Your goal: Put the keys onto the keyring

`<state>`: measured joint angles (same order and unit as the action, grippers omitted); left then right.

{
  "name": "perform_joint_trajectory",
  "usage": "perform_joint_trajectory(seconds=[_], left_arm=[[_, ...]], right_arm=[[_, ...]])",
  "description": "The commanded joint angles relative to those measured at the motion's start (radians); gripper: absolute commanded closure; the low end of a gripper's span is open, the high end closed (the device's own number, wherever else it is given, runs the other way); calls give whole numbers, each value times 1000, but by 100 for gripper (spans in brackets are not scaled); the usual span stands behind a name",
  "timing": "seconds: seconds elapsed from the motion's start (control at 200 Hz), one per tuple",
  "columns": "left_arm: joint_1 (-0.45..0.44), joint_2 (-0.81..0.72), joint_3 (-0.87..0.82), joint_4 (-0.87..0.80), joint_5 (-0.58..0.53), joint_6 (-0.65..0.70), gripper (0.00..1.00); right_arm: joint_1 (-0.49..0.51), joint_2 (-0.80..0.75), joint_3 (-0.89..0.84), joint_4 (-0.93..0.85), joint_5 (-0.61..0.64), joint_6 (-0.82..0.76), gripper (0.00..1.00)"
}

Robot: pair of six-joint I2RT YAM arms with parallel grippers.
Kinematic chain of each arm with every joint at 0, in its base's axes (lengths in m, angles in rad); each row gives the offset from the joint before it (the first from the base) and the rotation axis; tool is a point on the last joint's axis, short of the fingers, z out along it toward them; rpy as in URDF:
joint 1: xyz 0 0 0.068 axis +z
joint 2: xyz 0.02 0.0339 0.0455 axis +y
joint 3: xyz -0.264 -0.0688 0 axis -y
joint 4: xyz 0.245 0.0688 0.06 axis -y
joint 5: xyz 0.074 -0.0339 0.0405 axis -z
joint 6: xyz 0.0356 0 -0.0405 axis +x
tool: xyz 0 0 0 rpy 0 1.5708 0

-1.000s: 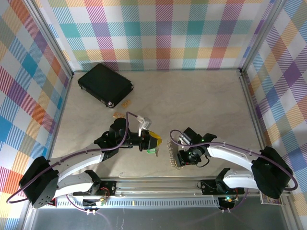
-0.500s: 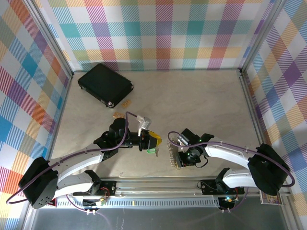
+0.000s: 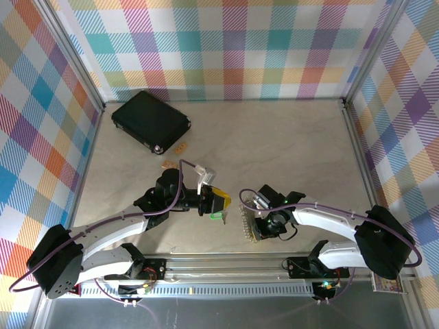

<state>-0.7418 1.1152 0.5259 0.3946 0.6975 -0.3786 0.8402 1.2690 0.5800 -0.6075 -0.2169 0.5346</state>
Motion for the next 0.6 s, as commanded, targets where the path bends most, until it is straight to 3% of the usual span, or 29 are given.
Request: perform_joint_trajectory(seconds=[0.0,0.41,0.595], left_arm=[[13,-23,-14,10,5,-9,71],[13,-39,-16,5,-1,-8,71],[17,-147,-16,-60,-85,36,76]], right_arm=[[11,0,9,-22,-6,-5,81],[17,3,9,-22,-4,-8,91],[25,-21,7,-22,1,-14,97]])
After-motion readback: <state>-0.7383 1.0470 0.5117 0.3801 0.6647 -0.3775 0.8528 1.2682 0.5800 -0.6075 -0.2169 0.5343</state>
